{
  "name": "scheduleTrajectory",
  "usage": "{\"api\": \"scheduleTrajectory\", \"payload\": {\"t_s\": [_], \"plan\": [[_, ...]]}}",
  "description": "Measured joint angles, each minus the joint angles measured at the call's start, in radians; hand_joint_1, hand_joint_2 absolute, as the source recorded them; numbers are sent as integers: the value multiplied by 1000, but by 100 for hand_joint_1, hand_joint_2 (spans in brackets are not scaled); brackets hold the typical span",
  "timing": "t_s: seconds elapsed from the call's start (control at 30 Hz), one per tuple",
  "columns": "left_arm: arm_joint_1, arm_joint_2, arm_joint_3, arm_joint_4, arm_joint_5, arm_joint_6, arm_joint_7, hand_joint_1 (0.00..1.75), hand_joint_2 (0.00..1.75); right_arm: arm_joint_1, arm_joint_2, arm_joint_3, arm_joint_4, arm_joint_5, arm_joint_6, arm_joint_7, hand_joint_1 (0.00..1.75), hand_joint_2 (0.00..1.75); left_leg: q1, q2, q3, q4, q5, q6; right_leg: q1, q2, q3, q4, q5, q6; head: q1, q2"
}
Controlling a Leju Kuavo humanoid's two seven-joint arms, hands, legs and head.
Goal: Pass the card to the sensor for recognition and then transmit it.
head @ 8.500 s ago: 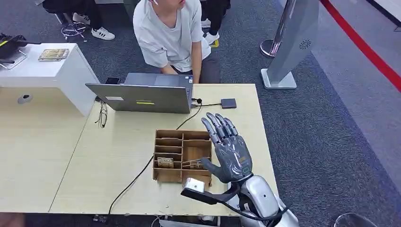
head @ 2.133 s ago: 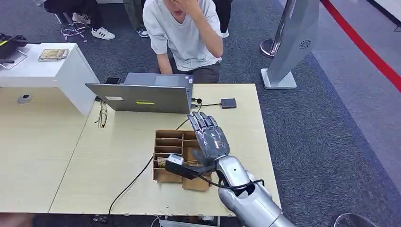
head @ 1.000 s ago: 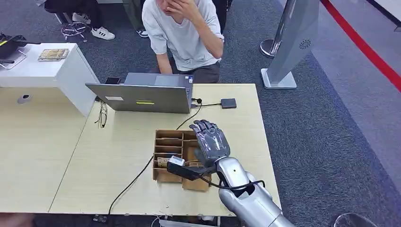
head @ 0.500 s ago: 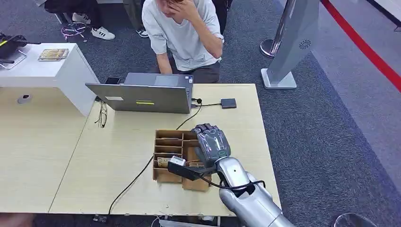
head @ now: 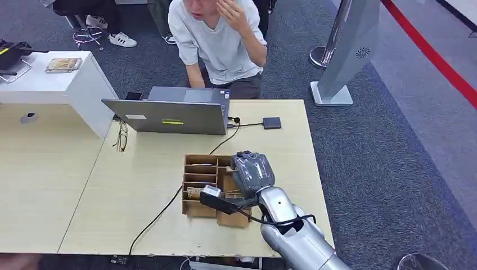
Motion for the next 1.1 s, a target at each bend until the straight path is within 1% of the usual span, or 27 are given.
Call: {"api": "scheduleTrajectory", "payload": {"t_s": [0.03, 0.07, 0.1, 0.37, 0.6, 0.8, 1.1], "plan": [[0, 0, 0, 0, 0, 0, 0, 0, 0, 0, 0, 0, 1, 0, -2, 0, 148, 175, 0, 0, 0, 0, 0, 0, 0, 0, 0, 0, 0, 0, 0, 0], [0, 0, 0, 0, 0, 0, 1, 0, 0, -1, 0, -1, 2, 0, -4, 0, 168, 175, 0, 0, 0, 0, 0, 0, 0, 0, 0, 0, 0, 0, 0, 0], [0, 0, 0, 0, 0, 0, 1, 0, 0, -1, 0, -1, 2, 0, -5, 0, 175, 175, 0, 0, 0, 0, 0, 0, 0, 0, 0, 0, 0, 0, 0, 0], [4, 0, 0, -5, 0, 0, 10, 0, 0, 2, 0, -6, 5, 2, -24, -11, 175, 175, 0, 0, 0, 0, 0, 0, 0, 0, 0, 0, 0, 0, 0, 0], [9, 0, 0, -8, 0, 0, 12, 0, 0, 14, 0, -11, -5, 15, -61, -27, 175, 175, 0, 0, 0, 0, 0, 0, 0, 0, 0, 0, 0, 0, 0, 0], [20, 0, 0, -15, 5, 0, 13, 0, 0, 30, 0, -23, -55, 15, -82, -42, 175, 175, 0, 0, 0, 0, 0, 0, 0, 0, 0, 0, 0, 0, 0, 0], [35, 2, 2, -22, 12, 7, 16, 0, 0, 52, -2, -24, -171, 10, -98, -58, 175, 175, 0, 0, 0, 0, 0, 0, 0, 0, 0, 0, 0, 0, 0, 0]]}}
